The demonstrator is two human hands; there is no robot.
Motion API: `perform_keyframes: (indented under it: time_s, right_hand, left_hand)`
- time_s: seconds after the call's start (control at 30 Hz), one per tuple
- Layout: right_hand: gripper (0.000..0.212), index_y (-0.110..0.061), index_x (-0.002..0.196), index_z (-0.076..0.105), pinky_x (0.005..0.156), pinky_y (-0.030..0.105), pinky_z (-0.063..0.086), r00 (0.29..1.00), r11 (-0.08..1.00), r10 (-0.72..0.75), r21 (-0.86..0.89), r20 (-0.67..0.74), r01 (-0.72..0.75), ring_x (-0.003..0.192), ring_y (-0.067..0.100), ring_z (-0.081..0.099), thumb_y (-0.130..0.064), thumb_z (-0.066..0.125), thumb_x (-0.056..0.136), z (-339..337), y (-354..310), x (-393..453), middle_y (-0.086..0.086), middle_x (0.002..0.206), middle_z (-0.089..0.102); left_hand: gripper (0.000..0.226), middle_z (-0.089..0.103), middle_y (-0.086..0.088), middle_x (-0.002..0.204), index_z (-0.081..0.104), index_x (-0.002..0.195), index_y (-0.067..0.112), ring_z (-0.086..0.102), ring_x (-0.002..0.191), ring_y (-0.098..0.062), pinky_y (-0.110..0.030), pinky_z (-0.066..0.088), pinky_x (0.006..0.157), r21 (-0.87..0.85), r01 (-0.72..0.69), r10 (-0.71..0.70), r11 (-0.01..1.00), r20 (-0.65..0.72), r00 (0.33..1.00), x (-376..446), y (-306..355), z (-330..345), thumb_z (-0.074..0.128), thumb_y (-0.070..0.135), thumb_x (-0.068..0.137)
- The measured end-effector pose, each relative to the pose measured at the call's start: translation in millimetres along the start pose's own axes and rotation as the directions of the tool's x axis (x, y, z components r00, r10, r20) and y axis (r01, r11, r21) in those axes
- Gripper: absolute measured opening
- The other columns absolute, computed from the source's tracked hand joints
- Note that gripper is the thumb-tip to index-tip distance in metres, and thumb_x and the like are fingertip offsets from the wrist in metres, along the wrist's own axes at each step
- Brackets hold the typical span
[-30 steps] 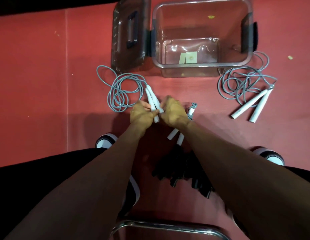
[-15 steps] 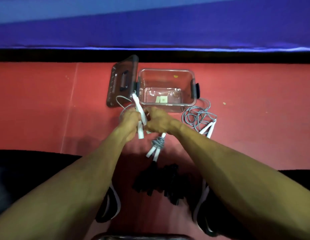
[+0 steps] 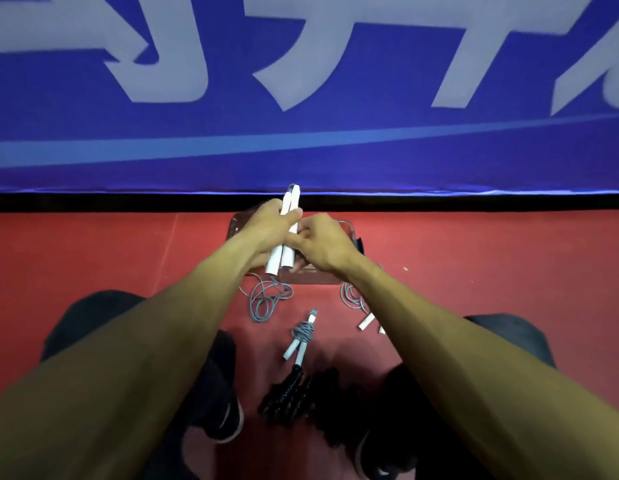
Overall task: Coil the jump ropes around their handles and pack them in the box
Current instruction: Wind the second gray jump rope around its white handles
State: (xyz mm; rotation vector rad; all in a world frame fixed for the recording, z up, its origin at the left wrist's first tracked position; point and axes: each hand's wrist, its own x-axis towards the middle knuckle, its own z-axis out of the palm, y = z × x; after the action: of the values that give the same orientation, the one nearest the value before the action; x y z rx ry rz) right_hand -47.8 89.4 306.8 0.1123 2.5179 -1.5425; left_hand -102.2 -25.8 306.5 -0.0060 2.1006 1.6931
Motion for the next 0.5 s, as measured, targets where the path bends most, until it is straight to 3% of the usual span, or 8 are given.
perform_keyframes:
  time_s: [0.07,0.13,0.23,0.3,0.37,0.4,0.47,0.5]
  right_hand:
    - [0.027,-0.003,0.07,0.062,0.063,0.039,0.059,0.999,0.997,0.019,0.073,-0.043,-0.016,0.061,0.034,0.072,-0.015,0.067,0.094,-7.8,-9.9,-4.9,0.017,0.067,0.073]
    - [0.028,-0.005,0.066,0.06,0.059,0.039,0.059,0.997,0.997,0.003,0.079,-0.078,0.003,0.055,0.032,0.069,-0.011,0.069,0.092,-16.6,-18.7,-9.0,0.015,0.062,0.071]
    - [0.031,-0.003,0.065,0.063,0.047,0.026,0.051,0.99,0.992,-0.079,-0.108,-0.114,0.066,0.045,0.016,0.063,-0.019,0.07,0.09,-28.1,-20.9,-11.4,0.011,0.059,0.07]
    - [0.032,-0.007,0.067,0.065,0.053,0.027,0.049,0.957,0.966,-0.173,-0.228,-0.233,0.12,0.046,0.008,0.058,-0.024,0.065,0.094,-34.3,-10.1,-5.9,0.0,0.056,0.066]
    - [0.016,-0.014,0.085,0.067,0.065,0.033,0.051,0.894,0.968,-0.216,-0.207,-0.392,0.144,0.063,0.011,0.06,-0.014,0.056,0.097,-39.6,2.4,2.1,-0.007,0.071,0.065]
    - [0.019,-0.016,0.102,0.066,0.073,0.034,0.051,0.875,0.974,-0.209,-0.177,-0.436,0.144,0.073,0.014,0.059,-0.005,0.052,0.095,-43.9,8.1,6.9,-0.004,0.085,0.064]
    - [0.048,-0.016,0.13,0.058,0.089,0.02,0.044,0.877,0.96,-0.257,-0.209,-0.406,0.185,0.093,0.013,0.058,0.008,0.048,0.09,-49.9,13.5,14.5,0.003,0.113,0.057]
    - [0.053,-0.014,0.135,0.056,0.094,0.012,0.039,0.875,0.943,-0.309,-0.239,-0.372,0.231,0.104,0.012,0.057,0.011,0.047,0.09,-52.4,16.6,18.8,0.005,0.122,0.056]
  left_hand:
    - [0.019,0.058,-0.009,0.073,0.054,0.086,0.009,0.058,0.059,-0.02,-0.037,0.052,0.064,-0.03,-0.029,0.032,0.999,0.089,0.996,-8.8,10.2,-0.4,0.055,0.018,0.103]
    - [0.022,0.057,-0.011,0.069,0.053,0.084,0.008,0.057,0.058,-0.024,-0.039,0.05,0.066,-0.049,-0.065,0.072,0.997,0.153,0.986,-15.9,19.1,0.0,0.05,0.013,0.105]
    - [0.017,0.055,-0.017,0.072,0.05,0.089,0.007,0.057,0.062,-0.029,-0.045,0.052,0.069,-0.078,-0.065,0.08,0.995,0.209,0.975,-16.6,28.9,0.3,0.047,0.009,0.105]
    - [0.014,0.059,-0.015,0.071,0.049,0.093,0.01,0.06,0.061,-0.029,-0.044,0.057,0.067,-0.072,-0.049,0.063,0.996,0.203,0.977,-9.6,33.3,1.9,0.046,0.011,0.106]
    - [0.009,0.062,-0.015,0.071,0.05,0.1,0.011,0.058,0.053,-0.027,-0.035,0.052,0.056,-0.005,-0.058,0.058,0.998,0.195,0.979,-4.1,34.2,-0.1,0.046,0.016,0.107]
    - [0.009,0.06,-0.014,0.07,0.051,0.104,0.01,0.054,0.05,-0.024,-0.031,0.046,0.053,0.006,-0.057,0.055,0.998,0.216,0.975,-0.2,33.9,0.4,0.046,0.018,0.107]
    - [0.017,0.049,-0.009,0.065,0.052,0.108,0.011,0.042,0.046,-0.018,-0.027,0.034,0.049,-0.041,-0.013,0.025,0.999,0.309,0.951,5.9,31.1,2.9,0.045,0.027,0.108]
    - [0.024,0.044,-0.006,0.063,0.052,0.109,0.012,0.037,0.045,-0.016,-0.025,0.03,0.048,-0.065,0.013,0.012,0.998,0.362,0.932,9.0,29.7,5.3,0.043,0.035,0.108]
